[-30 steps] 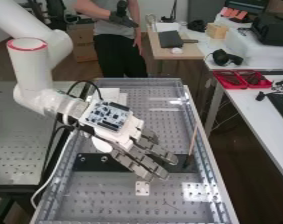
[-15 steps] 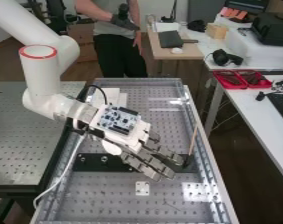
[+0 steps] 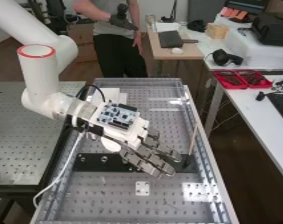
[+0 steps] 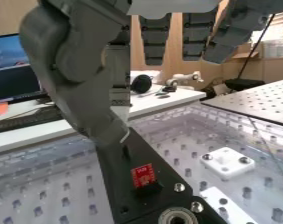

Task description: Grab the pcb board and place it in the clear container

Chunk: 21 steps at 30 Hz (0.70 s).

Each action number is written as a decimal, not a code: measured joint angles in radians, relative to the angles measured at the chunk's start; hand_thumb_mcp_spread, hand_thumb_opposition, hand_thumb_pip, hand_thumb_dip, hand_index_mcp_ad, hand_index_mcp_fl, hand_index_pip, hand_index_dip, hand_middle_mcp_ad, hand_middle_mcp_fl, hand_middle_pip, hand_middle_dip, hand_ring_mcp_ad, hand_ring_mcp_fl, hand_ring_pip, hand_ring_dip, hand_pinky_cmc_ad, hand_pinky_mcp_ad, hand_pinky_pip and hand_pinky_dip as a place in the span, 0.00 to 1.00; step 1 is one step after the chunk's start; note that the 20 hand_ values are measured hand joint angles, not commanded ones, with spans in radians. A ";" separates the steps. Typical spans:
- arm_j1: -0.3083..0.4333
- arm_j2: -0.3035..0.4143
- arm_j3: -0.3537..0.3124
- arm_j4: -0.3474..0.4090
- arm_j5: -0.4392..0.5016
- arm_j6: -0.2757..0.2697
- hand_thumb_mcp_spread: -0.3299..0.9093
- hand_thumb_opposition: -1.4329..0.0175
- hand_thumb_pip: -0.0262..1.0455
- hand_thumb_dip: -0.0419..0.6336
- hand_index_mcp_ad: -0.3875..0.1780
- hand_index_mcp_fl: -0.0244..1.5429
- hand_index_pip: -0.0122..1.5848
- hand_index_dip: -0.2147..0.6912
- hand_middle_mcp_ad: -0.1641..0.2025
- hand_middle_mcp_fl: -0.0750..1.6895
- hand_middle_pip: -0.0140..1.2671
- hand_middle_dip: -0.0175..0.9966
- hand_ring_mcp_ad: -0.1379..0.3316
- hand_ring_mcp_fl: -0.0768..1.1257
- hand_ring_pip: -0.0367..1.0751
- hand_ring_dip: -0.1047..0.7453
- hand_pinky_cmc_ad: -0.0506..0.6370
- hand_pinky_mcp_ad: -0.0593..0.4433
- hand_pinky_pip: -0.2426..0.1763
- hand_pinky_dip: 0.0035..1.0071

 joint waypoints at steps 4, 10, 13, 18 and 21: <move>0.003 -0.002 -0.007 0.004 -0.001 -0.028 0.63 0.33 0.70 0.58 0.53 0.15 0.88 0.44 0.65 0.05 0.12 0.15 0.72 0.07 0.11 0.14 0.45 0.42 0.37 0.20; 0.004 -0.014 -0.012 0.023 -0.010 -0.087 0.63 0.33 0.70 0.58 0.53 0.19 0.89 0.42 0.65 0.04 0.12 0.16 0.72 0.07 0.11 0.15 0.45 0.42 0.37 0.20; 0.001 -0.025 -0.018 0.051 -0.025 -0.127 0.63 0.33 0.70 0.58 0.52 0.19 0.90 0.42 0.65 0.07 0.12 0.16 0.72 0.07 0.11 0.15 0.45 0.42 0.38 0.20; -0.005 -0.038 -0.023 0.077 -0.044 -0.161 0.63 0.33 0.70 0.58 0.50 0.19 0.90 0.42 0.66 0.07 0.12 0.17 0.72 0.07 0.11 0.15 0.45 0.41 0.40 0.20; -0.007 -0.044 -0.027 0.099 -0.052 -0.173 0.63 0.33 0.70 0.58 0.50 0.20 0.90 0.42 0.65 0.08 0.12 0.17 0.72 0.07 0.11 0.15 0.46 0.41 0.40 0.19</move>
